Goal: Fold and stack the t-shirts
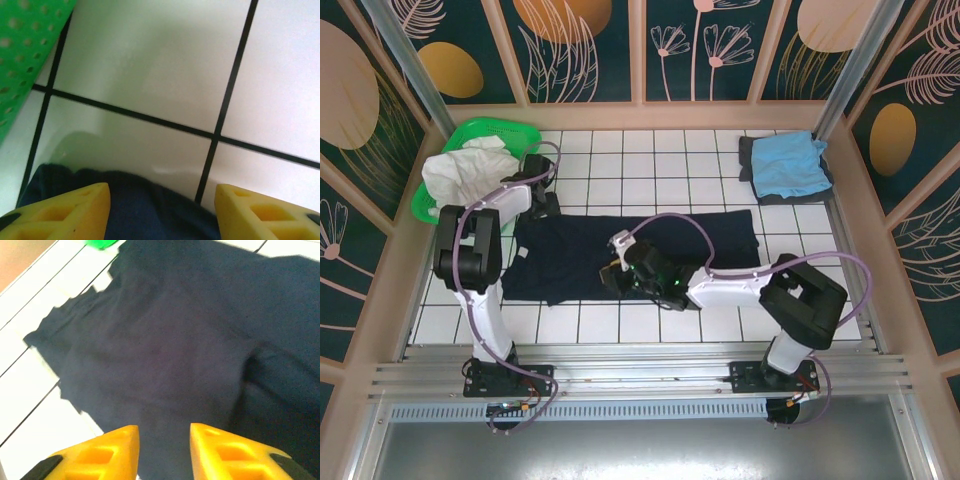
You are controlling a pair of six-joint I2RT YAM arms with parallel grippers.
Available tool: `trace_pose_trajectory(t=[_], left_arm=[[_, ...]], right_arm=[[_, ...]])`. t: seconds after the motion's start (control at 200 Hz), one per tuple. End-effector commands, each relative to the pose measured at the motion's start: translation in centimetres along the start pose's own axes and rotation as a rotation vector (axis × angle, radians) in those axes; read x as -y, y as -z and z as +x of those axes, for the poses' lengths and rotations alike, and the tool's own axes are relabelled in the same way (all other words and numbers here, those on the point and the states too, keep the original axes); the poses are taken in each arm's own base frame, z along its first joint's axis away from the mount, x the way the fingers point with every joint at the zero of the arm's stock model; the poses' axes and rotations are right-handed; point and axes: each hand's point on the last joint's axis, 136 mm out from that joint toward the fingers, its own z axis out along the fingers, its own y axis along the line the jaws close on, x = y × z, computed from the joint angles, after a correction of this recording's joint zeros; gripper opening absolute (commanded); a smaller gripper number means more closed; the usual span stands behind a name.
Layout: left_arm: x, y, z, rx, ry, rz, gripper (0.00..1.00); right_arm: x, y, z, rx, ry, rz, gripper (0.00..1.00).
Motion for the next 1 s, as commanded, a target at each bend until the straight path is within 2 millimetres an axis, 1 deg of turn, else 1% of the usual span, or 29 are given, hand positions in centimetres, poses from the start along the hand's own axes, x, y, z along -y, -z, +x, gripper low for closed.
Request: trace_pose_trajectory(t=[0.0,0.06,0.095,0.105,0.14,0.205,0.23,0.245,0.29,0.41,0.49,0.58,0.631,0.686,0.736,0.801,0.846,0.901,0.951,0.996], left_arm=[[0.3,4.1,0.4,0.037,0.010,0.057,0.58],[0.9,5.3,1.6,0.053,0.008,0.081,0.59],[1.5,5.6,2.8,0.047,-0.001,0.100,0.59],[1.6,6.2,2.9,0.060,0.003,0.110,0.60],[2.3,6.7,4.0,0.063,-0.005,0.128,0.60],[3.0,7.1,6.1,0.055,-0.002,0.161,0.61],[3.5,7.3,6.5,0.061,0.007,0.185,0.61],[3.4,6.9,7.6,0.040,0.006,0.193,0.61],[3.7,6.6,9.3,0.017,0.008,0.236,0.61],[1.6,5.1,13.1,-0.046,0.039,0.188,0.61],[0.4,4.5,14.9,-0.071,0.060,0.156,0.61],[-0.2,4.1,16.6,-0.100,0.084,0.156,0.61],[-0.5,3.7,17.7,-0.131,0.097,0.150,0.59],[-0.8,3.4,18.7,-0.158,0.103,0.143,0.56],[-1.4,3.3,19.4,-0.165,0.112,0.124,0.56],[-1.9,3.4,19.7,-0.160,0.118,0.112,0.57],[-2.0,3.7,19.4,-0.149,0.123,0.108,0.58],[-1.6,4.4,18.5,-0.127,0.129,0.122,0.59],[-0.9,5.2,17.0,-0.094,0.130,0.149,0.60],[-0.2,6.0,15.3,-0.057,0.127,0.170,0.63]], right_arm=[[3.9,-0.9,-3.1,0.073,-0.115,0.096,0.37],[6.1,-1.7,-3.3,0.057,-0.171,0.131,0.38],[7.5,-2.2,-3.4,0.049,-0.197,0.153,0.38],[7.9,-2.3,-3.3,0.044,-0.204,0.162,0.38],[9.3,-2.7,-3.2,0.028,-0.229,0.199,0.38],[11.7,-3.4,-2.4,-0.006,-0.251,0.270,0.38],[12.5,-3.7,-1.9,-0.024,-0.261,0.301,0.38],[13.0,-3.8,-1.6,-0.036,-0.267,0.322,0.38],[14.3,-4.0,-0.7,-0.074,-0.278,0.372,0.37],[16.9,-3.3,1.3,-0.121,-0.309,0.470,0.37],[18.2,-2.8,1.8,-0.128,-0.358,0.466,0.37],[19.5,-2.5,1.8,-0.131,-0.409,0.456,0.41],[20.4,-2.4,1.9,-0.137,-0.434,0.469,0.45],[21.8,-2.0,2.2,-0.148,-0.470,0.510,0.56],[23.0,-1.7,2.5,-0.154,-0.494,0.532,0.59],[24.1,-1.2,2.6,-0.148,-0.523,0.558,0.62],[24.2,-0.7,2.3,-0.140,-0.528,0.557,0.64],[23.6,-0.4,1.7,-0.123,-0.515,0.537,0.67],[22.3,-0.2,0.7,-0.101,-0.482,0.501,0.69],[20.6,-0.2,-0.4,-0.075,-0.430,0.471,0.70]])
